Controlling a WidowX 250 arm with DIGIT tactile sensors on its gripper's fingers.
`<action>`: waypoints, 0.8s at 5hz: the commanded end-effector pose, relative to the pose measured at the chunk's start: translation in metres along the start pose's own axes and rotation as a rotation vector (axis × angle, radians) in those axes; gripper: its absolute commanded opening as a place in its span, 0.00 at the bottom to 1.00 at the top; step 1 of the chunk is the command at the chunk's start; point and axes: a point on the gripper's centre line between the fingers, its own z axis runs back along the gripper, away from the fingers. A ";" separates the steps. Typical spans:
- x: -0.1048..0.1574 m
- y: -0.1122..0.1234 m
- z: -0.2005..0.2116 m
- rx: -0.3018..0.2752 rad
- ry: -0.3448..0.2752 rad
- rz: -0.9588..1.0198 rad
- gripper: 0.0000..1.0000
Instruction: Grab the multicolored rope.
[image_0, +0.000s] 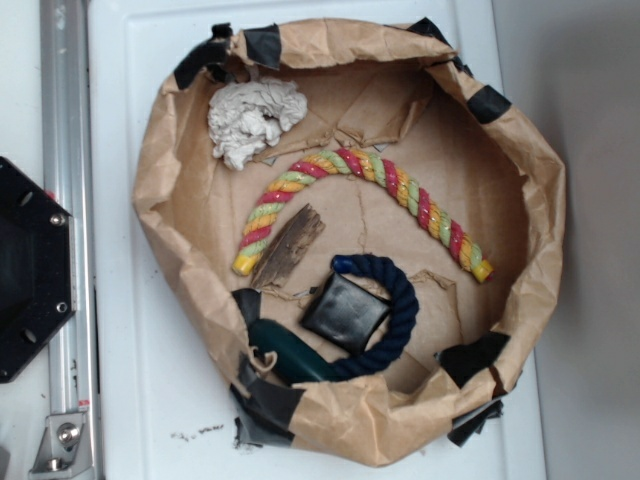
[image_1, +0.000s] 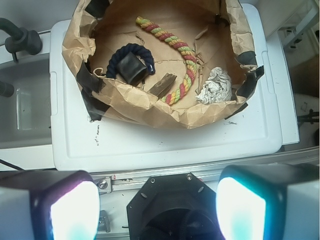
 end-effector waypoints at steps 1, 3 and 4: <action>0.000 0.000 0.000 0.000 0.000 0.000 1.00; 0.094 0.040 -0.054 -0.016 -0.173 -0.111 1.00; 0.140 0.046 -0.098 0.020 -0.152 -0.169 1.00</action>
